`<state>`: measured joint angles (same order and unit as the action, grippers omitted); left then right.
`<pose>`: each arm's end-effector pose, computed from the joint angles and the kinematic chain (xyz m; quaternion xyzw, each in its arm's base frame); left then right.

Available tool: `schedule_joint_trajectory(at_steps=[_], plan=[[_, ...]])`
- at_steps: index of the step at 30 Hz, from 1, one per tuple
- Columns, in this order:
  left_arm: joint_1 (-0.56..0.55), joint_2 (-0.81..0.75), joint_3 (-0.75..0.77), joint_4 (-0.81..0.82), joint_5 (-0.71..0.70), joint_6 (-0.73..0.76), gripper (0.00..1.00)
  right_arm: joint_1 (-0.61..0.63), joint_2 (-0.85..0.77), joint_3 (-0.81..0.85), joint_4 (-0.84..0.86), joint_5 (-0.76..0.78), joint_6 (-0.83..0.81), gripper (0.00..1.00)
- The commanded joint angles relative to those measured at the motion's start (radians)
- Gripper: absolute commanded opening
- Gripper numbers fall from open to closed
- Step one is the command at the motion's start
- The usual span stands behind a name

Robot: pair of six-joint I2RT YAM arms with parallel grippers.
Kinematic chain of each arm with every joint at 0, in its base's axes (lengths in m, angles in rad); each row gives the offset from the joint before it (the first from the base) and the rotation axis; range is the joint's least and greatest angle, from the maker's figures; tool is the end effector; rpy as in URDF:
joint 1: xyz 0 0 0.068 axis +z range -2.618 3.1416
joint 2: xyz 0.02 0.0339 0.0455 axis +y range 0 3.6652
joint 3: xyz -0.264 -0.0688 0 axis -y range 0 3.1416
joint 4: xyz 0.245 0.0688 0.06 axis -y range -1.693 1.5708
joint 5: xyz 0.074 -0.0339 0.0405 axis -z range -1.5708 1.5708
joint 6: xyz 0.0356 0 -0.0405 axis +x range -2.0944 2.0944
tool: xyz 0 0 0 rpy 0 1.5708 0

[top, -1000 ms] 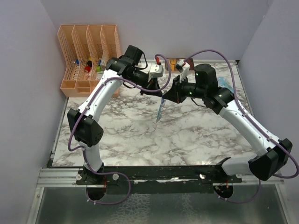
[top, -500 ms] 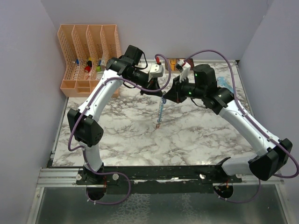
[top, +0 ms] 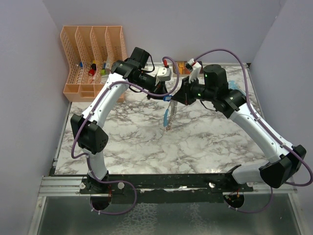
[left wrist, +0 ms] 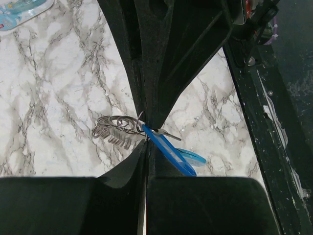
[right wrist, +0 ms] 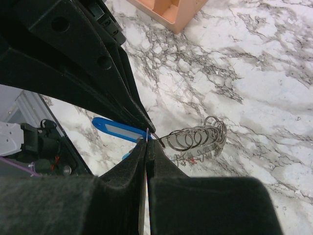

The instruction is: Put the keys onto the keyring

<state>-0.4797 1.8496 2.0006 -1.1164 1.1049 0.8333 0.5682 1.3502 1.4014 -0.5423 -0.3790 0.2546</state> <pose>0.3198 -0.2022 0.3895 0.6198 0.5482 -0.4485 0.3379 0.2443 0.1716 0.3931 -0.2272 0.8170 0.3500 0.3981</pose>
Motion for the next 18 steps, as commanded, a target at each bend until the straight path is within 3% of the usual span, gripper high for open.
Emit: schedule_joint_trajectory(at_steps=[1, 9, 18], plan=[[-0.007, -0.016, 0.035, 0.006, 0.006, -0.013, 0.00, 0.005, 0.005, 0.019, -0.024, 0.031, 0.010, 0.01], [-0.007, -0.013, 0.032, 0.029, -0.022, -0.022, 0.00, 0.011, -0.064, -0.027, 0.053, -0.100, -0.008, 0.01], [-0.005, -0.013, 0.044, 0.039, -0.024, -0.036, 0.00, 0.012, -0.099, -0.051, 0.017, -0.127, -0.023, 0.01]])
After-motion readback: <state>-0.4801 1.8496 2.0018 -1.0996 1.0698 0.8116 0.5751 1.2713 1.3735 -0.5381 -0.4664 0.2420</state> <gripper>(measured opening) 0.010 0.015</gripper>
